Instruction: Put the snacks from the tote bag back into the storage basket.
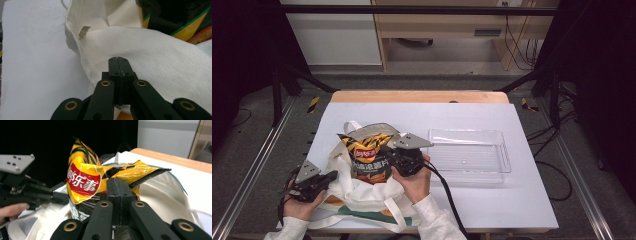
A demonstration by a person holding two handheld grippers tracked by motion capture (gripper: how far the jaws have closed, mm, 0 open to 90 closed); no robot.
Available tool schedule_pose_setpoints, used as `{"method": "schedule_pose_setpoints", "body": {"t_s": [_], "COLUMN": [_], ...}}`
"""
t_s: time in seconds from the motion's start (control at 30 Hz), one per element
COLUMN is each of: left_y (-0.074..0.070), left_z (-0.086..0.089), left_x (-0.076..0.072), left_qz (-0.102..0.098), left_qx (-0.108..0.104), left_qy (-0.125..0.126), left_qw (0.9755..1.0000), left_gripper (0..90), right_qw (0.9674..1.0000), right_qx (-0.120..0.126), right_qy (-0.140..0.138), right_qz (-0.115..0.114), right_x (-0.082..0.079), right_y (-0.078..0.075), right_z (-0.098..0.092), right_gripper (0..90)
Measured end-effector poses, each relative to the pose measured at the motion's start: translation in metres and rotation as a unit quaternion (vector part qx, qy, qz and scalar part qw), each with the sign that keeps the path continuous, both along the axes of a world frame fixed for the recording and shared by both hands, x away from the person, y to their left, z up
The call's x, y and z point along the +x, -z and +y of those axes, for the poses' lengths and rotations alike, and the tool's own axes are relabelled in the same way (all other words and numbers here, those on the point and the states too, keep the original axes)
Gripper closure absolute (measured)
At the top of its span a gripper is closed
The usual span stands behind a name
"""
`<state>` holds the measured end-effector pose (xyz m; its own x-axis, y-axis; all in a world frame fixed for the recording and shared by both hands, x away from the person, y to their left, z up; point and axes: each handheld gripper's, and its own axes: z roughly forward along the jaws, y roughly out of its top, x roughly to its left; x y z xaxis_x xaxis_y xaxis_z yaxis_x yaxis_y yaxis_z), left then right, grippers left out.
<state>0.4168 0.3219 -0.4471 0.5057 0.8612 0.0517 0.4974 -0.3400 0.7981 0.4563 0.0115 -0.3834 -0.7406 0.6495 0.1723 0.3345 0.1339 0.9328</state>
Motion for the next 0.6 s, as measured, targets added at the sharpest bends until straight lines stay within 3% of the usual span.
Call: {"method": "schedule_pose_setpoints", "body": {"t_s": [0.27,0.37,0.53,0.6], "left_y": [-0.001,-0.003,-0.008,-0.014], "left_z": [0.000,0.002,0.004,0.006], "left_x": [-0.001,-0.001,-0.003,-0.003], "left_qz": [0.001,-0.015,-0.036,-0.055], "left_qx": [-0.010,-0.009,-0.025,-0.038], "left_qy": [-0.004,-0.005,-0.005,-0.007], "left_qw": [0.9999,0.9998,0.9990,0.9977], "left_gripper": [89.8,89.0,86.0,84.0], "right_qw": [0.9999,0.9999,0.9999,0.9998], "right_qx": [0.007,0.005,0.004,0.003], "right_qy": [-0.005,-0.007,-0.002,-0.002], "right_qz": [-0.008,-0.011,-0.016,-0.019], "right_x": [-0.013,-0.016,-0.015,-0.014], "right_y": [0.008,0.008,0.008,0.007], "right_z": [-0.007,-0.008,-0.008,-0.008], "right_gripper": [90.0,90.0,89.9,89.6]}}
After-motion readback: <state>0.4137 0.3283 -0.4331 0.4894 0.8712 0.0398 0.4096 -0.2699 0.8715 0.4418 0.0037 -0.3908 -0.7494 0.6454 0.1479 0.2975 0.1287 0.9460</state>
